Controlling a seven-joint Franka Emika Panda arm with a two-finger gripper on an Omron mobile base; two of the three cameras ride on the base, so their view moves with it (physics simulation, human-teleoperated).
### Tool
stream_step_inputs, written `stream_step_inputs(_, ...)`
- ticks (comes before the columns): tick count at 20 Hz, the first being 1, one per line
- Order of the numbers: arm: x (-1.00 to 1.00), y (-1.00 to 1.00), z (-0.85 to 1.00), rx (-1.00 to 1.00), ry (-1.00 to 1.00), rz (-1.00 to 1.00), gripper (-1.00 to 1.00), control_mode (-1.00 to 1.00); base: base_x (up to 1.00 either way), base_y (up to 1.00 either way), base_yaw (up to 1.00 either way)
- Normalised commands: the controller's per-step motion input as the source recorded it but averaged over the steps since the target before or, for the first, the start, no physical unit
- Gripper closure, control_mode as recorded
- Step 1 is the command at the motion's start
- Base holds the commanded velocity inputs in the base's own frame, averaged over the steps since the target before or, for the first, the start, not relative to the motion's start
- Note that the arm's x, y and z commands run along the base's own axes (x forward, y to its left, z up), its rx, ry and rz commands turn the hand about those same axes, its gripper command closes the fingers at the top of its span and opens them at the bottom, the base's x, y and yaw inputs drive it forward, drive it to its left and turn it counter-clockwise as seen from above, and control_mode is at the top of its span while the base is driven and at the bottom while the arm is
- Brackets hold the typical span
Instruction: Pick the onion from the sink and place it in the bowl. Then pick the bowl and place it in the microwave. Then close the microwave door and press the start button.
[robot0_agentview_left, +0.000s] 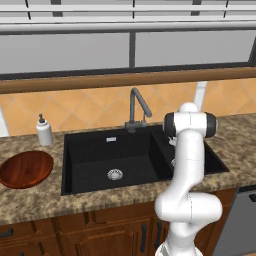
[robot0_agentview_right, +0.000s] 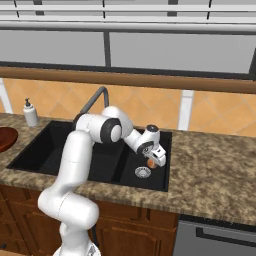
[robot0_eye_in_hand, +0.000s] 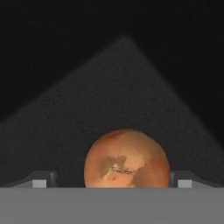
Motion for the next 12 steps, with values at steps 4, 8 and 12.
stream_step_inputs(4, 0.0, 0.0, -0.3, 0.0, -0.01, 0.0, -1.0, -1.0, 0.0, 0.0, 0.0)
stream_step_inputs(8, -0.12, 0.0, -0.29, 0.0, -0.01, 0.0, -1.0, -1.0, 0.0, 0.0, 0.0)
stream_step_inputs(12, -0.44, 0.0, -0.31, 0.0, 0.0, 0.0, -1.0, -1.0, 0.0, 0.0, 0.0)
